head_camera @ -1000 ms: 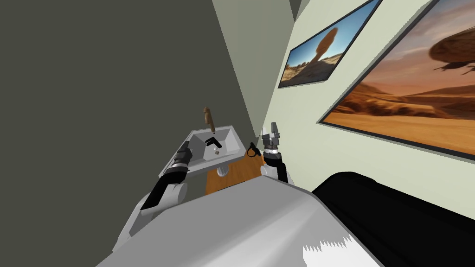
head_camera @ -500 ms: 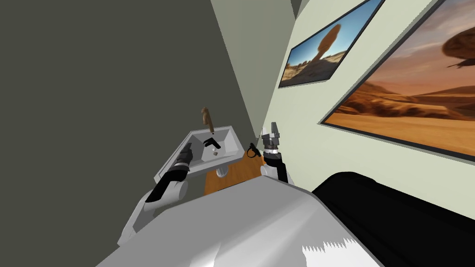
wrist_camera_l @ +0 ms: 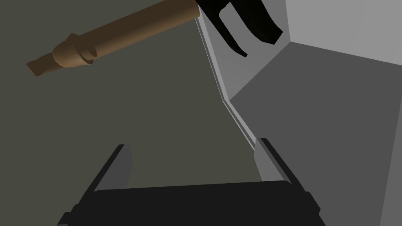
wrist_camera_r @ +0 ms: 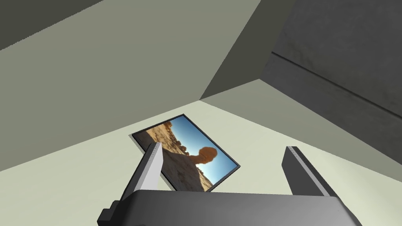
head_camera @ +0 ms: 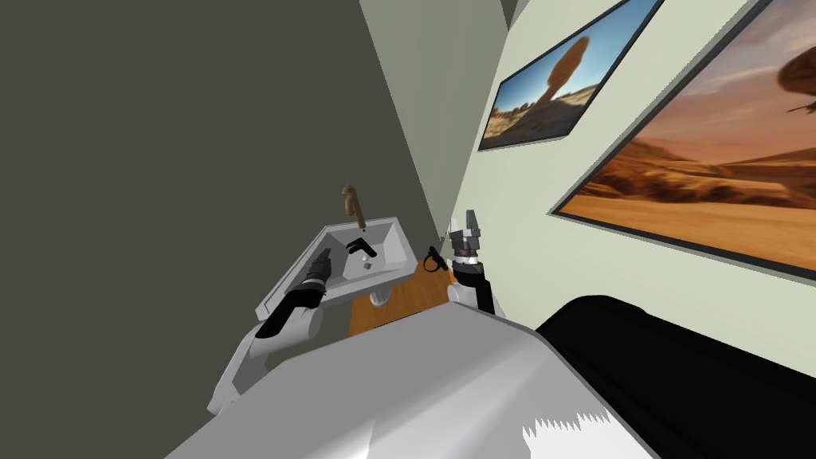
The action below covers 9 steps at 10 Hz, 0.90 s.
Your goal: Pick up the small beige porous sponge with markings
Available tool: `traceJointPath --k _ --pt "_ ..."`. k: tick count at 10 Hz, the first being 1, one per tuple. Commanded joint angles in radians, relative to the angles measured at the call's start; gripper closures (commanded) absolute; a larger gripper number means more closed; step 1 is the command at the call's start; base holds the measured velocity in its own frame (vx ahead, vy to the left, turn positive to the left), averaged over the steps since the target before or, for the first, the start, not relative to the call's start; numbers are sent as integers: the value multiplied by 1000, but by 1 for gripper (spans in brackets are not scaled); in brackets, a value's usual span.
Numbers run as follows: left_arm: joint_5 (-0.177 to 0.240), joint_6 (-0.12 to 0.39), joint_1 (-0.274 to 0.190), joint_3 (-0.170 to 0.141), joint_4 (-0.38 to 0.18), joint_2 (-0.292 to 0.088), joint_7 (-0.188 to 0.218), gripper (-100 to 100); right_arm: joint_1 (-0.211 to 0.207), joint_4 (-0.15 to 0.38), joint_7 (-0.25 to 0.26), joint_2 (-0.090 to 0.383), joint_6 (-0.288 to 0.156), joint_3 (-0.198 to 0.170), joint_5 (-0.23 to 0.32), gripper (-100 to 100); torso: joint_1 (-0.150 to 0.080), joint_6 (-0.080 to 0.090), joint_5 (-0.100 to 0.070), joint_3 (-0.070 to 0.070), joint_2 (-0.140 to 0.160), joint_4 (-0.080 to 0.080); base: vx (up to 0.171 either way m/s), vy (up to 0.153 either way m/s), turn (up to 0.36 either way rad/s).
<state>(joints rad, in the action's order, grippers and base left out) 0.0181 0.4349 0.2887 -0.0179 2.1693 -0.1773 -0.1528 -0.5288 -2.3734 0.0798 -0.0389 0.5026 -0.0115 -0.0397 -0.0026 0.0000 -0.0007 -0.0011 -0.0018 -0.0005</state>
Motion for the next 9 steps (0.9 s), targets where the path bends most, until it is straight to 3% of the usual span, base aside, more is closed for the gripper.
traceJointPath --k 1,2,8,9 --pt "-1 50 -14 -9 -16 -1 -6 -100 0 0 0 0 0 0 0 0 0 0 0 0 0 0 24 -44 0" --pt "-1 54 -14 -9 -16 -1 -6 -100 0 0 0 0 0 0 0 0 0 0 0 0 0 0 24 -39 2" --pt "-19 219 -71 -39 -73 12 -19 -100 0 0 0 0 0 0 0 0 -1 0 0 0 -1 0 28 -54 -7" --pt "-19 228 -71 -39 -73 12 -19 -100 0 0 0 0 0 0 0 0 -1 0 0 0 -1 0 20 -41 -5"
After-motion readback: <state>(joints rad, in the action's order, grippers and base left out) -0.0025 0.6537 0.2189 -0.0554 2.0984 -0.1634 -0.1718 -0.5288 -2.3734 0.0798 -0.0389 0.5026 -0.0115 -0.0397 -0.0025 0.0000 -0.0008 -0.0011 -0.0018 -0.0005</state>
